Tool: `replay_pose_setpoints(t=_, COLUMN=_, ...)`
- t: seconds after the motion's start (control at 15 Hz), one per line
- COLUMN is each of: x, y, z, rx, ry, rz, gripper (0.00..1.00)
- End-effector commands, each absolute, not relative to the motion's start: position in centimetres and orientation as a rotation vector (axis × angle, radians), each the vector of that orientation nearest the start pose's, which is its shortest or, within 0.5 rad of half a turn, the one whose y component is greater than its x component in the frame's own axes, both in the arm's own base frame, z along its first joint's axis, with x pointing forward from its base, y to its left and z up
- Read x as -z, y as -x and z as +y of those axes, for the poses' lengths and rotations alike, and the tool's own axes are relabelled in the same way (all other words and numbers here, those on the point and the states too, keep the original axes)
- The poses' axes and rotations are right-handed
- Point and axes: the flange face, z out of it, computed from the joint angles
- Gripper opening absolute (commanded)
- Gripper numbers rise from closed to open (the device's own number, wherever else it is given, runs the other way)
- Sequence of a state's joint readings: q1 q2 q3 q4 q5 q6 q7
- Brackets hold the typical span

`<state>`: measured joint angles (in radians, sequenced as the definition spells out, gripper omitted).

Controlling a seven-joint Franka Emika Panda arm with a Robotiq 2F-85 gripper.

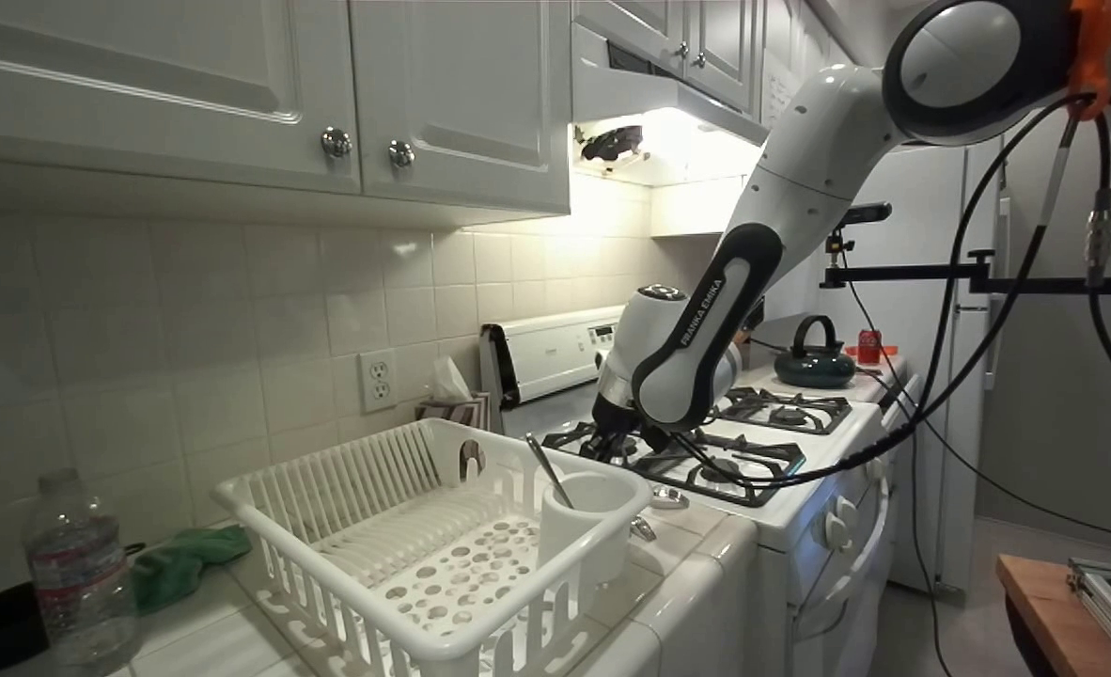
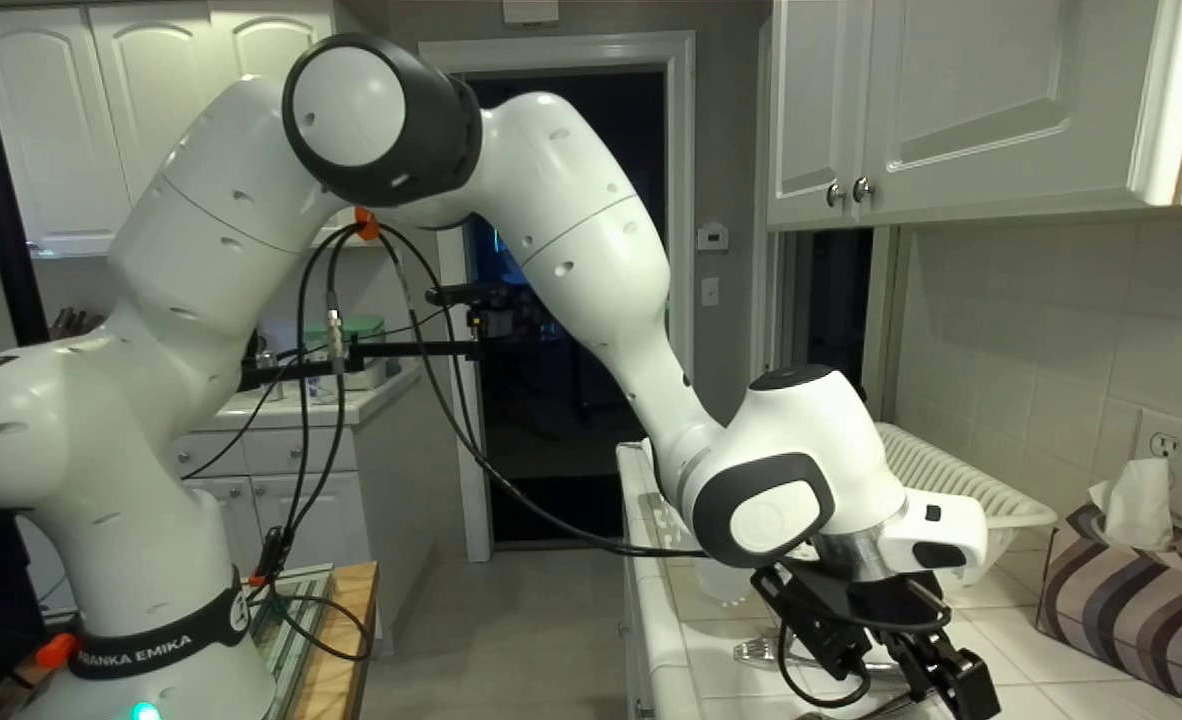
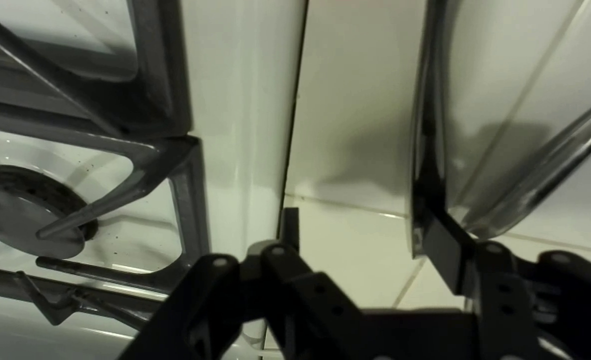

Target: Put one silver spoon and silver fork on the dishrack.

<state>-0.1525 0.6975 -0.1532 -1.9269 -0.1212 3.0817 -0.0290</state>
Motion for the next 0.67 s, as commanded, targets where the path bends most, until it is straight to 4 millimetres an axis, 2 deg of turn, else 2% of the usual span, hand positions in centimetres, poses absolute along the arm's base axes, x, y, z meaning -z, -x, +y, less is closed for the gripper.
replay_pose_setpoints(t=0.0, x=-16.8, y=-63.1, z=-17.5, rx=0.758, ry=3.227, rz=0.182, gripper=0.98)
replay_pose_setpoints(t=0.27, x=-16.7, y=-63.0, z=-17.8, rx=0.745, ry=3.246, rz=0.168, gripper=1.00)
replay_pose_setpoints(t=0.6, x=-16.8, y=-62.4, z=-20.0, rx=0.728, ry=3.276, rz=0.194, gripper=1.00)
